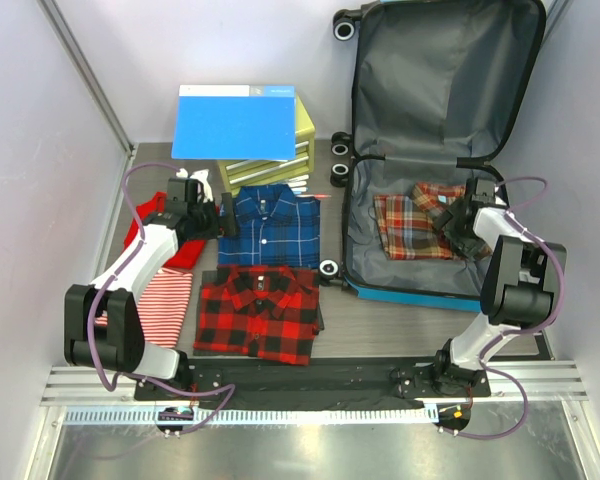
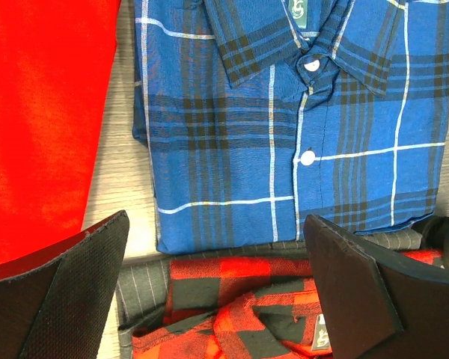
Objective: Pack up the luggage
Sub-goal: Place the clothes in the luggage.
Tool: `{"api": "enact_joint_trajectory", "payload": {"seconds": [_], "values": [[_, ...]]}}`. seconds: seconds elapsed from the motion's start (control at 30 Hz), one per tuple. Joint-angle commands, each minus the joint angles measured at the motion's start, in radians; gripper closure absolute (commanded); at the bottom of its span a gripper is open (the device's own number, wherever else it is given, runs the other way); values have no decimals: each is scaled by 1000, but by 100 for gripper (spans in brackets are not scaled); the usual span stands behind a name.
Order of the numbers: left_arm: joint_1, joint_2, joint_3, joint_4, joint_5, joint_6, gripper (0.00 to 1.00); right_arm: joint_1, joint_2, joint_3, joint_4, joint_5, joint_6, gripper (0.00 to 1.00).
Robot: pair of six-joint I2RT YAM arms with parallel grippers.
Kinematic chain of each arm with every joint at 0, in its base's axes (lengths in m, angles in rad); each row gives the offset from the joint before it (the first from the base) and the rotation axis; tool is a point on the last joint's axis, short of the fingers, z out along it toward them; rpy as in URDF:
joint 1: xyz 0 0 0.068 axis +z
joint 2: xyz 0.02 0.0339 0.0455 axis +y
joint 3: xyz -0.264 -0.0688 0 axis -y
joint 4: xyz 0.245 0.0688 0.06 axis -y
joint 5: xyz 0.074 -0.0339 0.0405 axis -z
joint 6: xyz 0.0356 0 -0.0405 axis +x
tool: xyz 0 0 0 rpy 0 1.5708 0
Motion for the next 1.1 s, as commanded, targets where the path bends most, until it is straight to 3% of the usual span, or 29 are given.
{"api": "enact_joint_trajectory", "payload": {"seconds": [0.0, 0.2, 0.43, 0.53, 0.6, 0.8, 0.93, 1.07], "values": [[-3, -2, 8, 23, 12, 15, 0, 9, -39, -43, 65, 51, 203, 19], [-4, 12, 13, 37, 7, 9, 0, 21, -125, -69, 68, 71, 252, 19], [-1, 28, 33, 39, 17, 20, 0, 69, -287, 47, -63, 152, 141, 19], [0, 32, 37, 40, 27, 29, 0, 141, -335, 114, -99, 192, 73, 19], [0, 39, 43, 37, 30, 28, 0, 252, -332, 174, -108, 192, 16, 19], [25, 38, 39, 45, 64, 0, 0, 587, -142, 373, -108, -29, -85, 20], [51, 6, 16, 46, 66, -15, 0, 757, 3, 501, -100, -47, -102, 21], [68, -27, -16, 51, 60, -38, 0, 808, 154, 605, -110, -72, -48, 21]]}}
